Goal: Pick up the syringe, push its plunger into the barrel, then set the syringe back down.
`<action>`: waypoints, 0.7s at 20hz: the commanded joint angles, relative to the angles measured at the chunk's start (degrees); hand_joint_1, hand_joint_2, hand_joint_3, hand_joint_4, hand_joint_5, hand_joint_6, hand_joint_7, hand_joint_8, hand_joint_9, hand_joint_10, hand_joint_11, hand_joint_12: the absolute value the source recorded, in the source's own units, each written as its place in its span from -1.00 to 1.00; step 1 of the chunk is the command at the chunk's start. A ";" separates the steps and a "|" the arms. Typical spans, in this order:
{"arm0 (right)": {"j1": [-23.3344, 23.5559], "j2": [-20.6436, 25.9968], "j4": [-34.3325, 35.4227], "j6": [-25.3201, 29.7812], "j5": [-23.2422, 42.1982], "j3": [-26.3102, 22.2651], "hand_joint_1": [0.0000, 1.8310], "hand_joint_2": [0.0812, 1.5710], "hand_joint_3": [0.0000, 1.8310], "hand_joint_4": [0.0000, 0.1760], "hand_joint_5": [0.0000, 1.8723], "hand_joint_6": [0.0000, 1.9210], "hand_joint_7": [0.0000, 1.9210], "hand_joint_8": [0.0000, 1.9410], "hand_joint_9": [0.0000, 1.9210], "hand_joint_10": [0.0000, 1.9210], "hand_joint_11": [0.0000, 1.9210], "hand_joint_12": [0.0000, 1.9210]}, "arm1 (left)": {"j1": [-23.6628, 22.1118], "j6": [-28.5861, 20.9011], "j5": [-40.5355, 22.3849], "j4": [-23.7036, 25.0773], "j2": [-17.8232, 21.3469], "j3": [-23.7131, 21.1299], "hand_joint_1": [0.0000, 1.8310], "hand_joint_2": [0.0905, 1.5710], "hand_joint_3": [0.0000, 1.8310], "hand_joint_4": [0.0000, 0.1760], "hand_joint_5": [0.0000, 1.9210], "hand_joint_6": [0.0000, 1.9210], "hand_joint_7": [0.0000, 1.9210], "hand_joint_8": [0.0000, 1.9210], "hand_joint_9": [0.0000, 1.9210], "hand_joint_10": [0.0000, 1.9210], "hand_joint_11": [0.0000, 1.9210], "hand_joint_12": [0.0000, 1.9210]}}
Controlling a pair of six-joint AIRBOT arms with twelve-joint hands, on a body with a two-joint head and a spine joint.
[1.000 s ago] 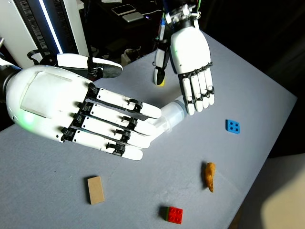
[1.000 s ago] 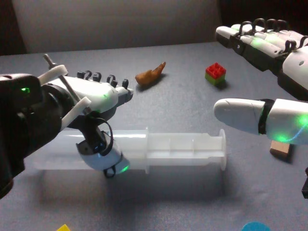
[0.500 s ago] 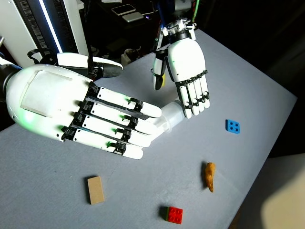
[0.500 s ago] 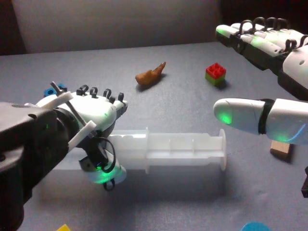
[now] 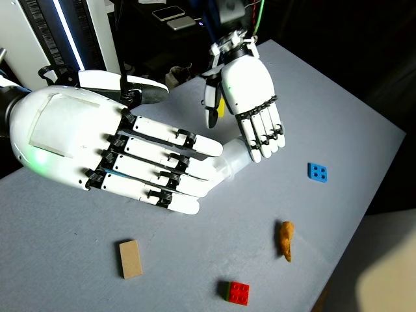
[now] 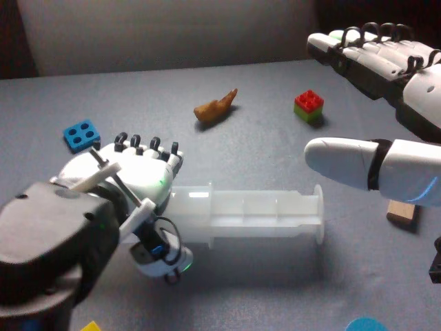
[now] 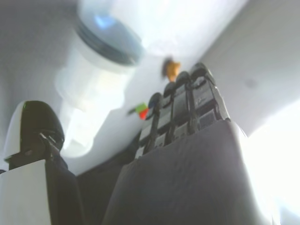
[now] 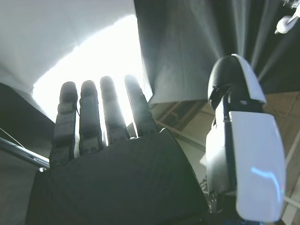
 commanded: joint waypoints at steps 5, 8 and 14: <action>0.49 -0.04 -2.39 0.43 6.80 -0.27 -0.99 0.36 -1.00 -0.56 -0.98 -1.00 -0.98 -1.00 -0.97 -1.00 -1.00 -0.72 | 1.28 -2.01 -4.37 5.56 -3.48 2.03 -0.12 0.29 -1.00 -1.00 -1.00 -1.00 -1.00 -1.00 -1.00 -1.00 -1.00 -1.00; 0.57 -0.02 -2.40 0.44 6.98 -0.26 -1.00 0.36 -1.00 -0.60 -0.98 -1.00 -0.99 -1.00 -0.97 -1.00 -1.00 -0.71 | 1.45 -2.01 -4.70 5.91 -4.63 3.25 -0.22 0.29 -1.00 -1.00 -1.00 -1.00 -1.00 -1.00 -1.00 -1.00 -1.00 -1.00; 0.48 -0.11 -2.44 0.39 7.02 -0.30 -0.95 0.36 -1.00 -0.60 -0.94 -1.00 -0.95 -1.00 -0.95 -1.00 -1.00 -0.64 | 2.03 -2.01 -4.13 6.18 -5.61 5.78 -0.17 0.32 -0.99 -1.00 -1.00 -1.00 -1.00 -1.00 -1.00 -1.00 -1.00 -1.00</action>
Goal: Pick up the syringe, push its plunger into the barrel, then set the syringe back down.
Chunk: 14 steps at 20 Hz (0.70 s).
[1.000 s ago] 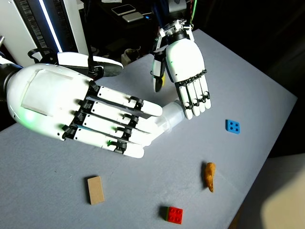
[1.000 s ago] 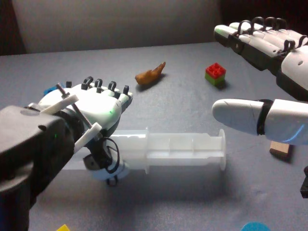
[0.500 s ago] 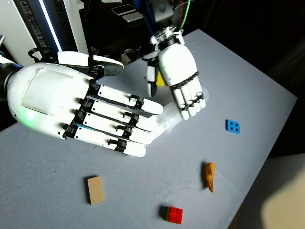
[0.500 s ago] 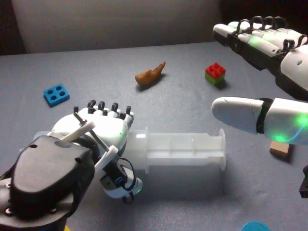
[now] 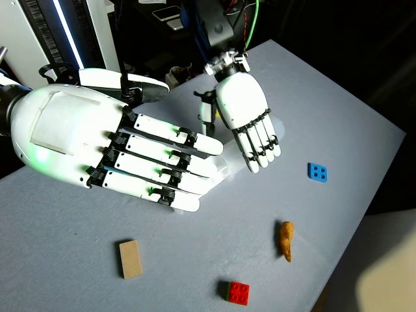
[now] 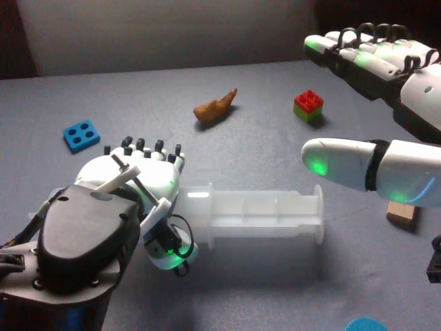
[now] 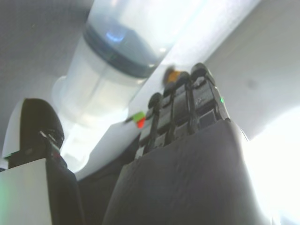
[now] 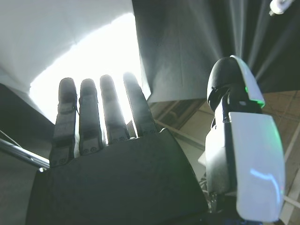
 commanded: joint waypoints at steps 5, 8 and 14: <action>0.37 0.23 -1.88 0.45 6.86 -0.30 -0.97 0.35 -1.00 -0.59 -0.94 -1.00 -0.96 -1.00 -0.96 -0.99 -1.00 -0.68 | 0.85 0.02 -1.36 4.50 -0.42 1.08 -0.16 0.30 -1.00 -1.00 -1.00 -1.00 -1.00 -1.00 -1.00 -1.00 -1.00 -1.00; 0.38 0.24 -2.45 0.60 7.16 -0.30 -1.00 0.36 -1.00 -0.56 -0.95 -1.00 -0.96 -1.00 -0.96 -1.00 -1.00 -0.68 | 1.27 0.02 -0.98 4.86 -0.97 2.00 -0.18 0.32 -0.99 -1.00 -1.00 -1.00 -1.00 -1.00 -1.00 -1.00 -1.00 -1.00; 0.29 0.23 -2.85 0.78 7.25 -0.31 -0.96 0.36 -1.00 -0.53 -0.93 -1.00 -0.96 -1.00 -0.97 -1.00 -1.00 -0.75 | 2.05 0.02 -0.51 5.05 -2.27 3.34 -0.15 0.30 -1.00 -1.00 -1.00 -1.00 -1.00 -1.00 -1.00 -1.00 -1.00 -1.00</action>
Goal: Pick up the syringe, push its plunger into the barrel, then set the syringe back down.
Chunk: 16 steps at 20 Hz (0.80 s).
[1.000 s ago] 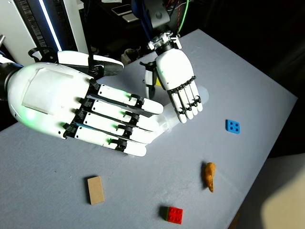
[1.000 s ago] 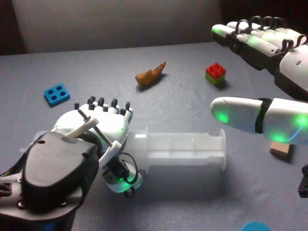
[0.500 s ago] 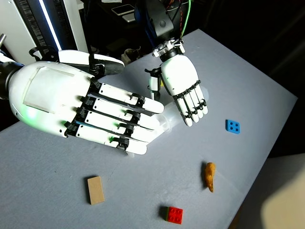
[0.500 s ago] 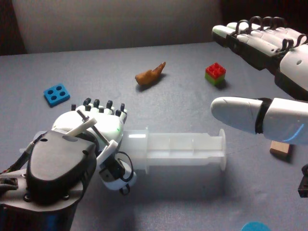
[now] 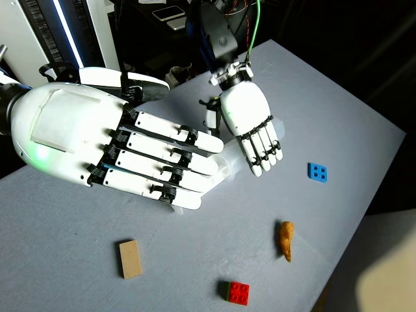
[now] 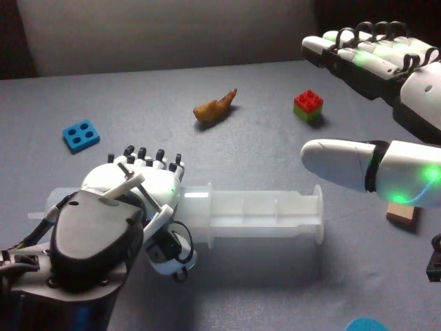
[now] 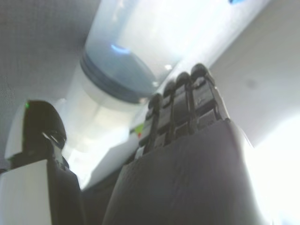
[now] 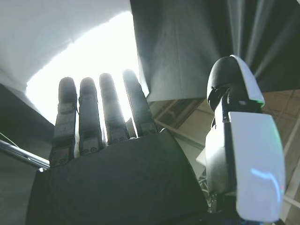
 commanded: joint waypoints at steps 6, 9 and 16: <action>0.33 0.24 -2.24 0.76 7.22 -0.31 -0.97 0.37 -1.00 -0.54 -0.94 -1.00 -0.95 -1.00 -0.95 -1.00 -1.00 -0.70 | 1.16 -0.04 -0.75 5.29 -1.95 1.84 -0.21 0.34 -0.99 -1.00 -1.00 -1.00 -1.00 -1.00 -1.00 -1.00 -1.00 -1.00; 0.33 0.24 -2.25 0.79 7.24 -0.31 -0.98 0.38 -1.00 -0.47 -0.95 -1.00 -0.96 -1.00 -0.95 -1.00 -1.00 -0.70 | 1.63 -0.18 -0.13 5.71 -2.49 2.66 -0.17 0.34 -1.00 -1.00 -1.00 -1.00 -1.00 -1.00 -1.00 -1.00 -1.00 -1.00; 0.33 0.27 -2.28 0.86 7.35 -0.31 -0.99 0.38 -1.00 -0.47 -0.95 -1.00 -0.94 -1.00 -0.93 -1.00 -1.00 -0.70 | 2.32 -0.20 -0.03 5.89 -2.64 3.40 -0.07 0.32 -1.00 -1.00 -0.95 -0.99 -1.00 -1.00 -1.00 -1.00 -1.00 -1.00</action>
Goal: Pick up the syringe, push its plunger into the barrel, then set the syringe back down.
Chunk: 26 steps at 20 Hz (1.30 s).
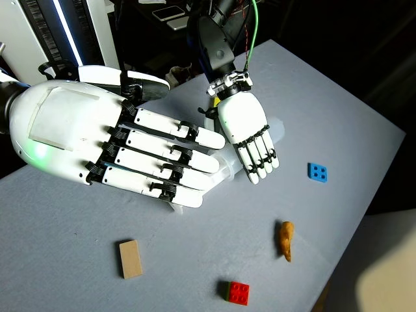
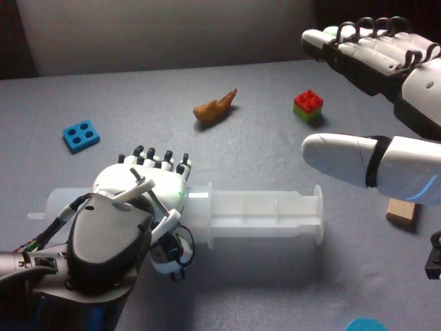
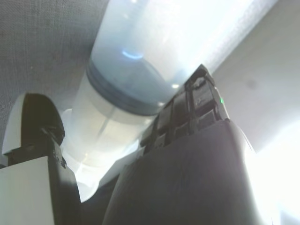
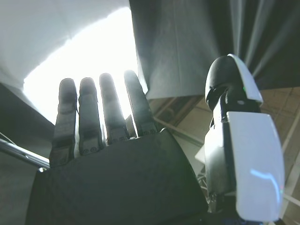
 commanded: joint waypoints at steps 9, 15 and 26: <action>0.33 0.26 -2.06 0.48 6.61 -0.31 -0.98 0.39 -1.00 -0.50 -0.95 -1.00 -0.95 -1.00 -0.93 -1.00 -1.00 -0.73 | 0.64 -0.19 -1.74 3.72 -0.73 0.72 0.13 0.49 -1.00 -1.00 -0.59 -0.99 -0.62 -0.99 -0.61 -0.98 -0.95 -0.02; 0.21 0.11 -2.02 1.95 6.60 -0.30 -0.96 0.38 -1.00 -0.55 -0.92 -1.00 -0.92 -1.00 -0.90 -0.99 -1.00 -0.71 | 0.29 -0.26 -0.59 4.87 -0.71 0.26 0.47 0.49 -0.99 -1.00 -0.35 0.11 -0.13 0.25 -0.14 0.13 -0.36 0.07; 1.68 1.31 2.34 12.86 9.77 -0.30 -0.98 0.39 -1.00 -0.54 -0.92 -1.00 -0.92 -1.00 -0.91 -1.00 -1.00 -0.77 | 0.10 -6.47 6.09 17.53 3.19 -3.53 0.63 0.38 -1.00 -1.00 0.00 -0.11 -0.09 0.18 0.01 0.12 -0.23 0.64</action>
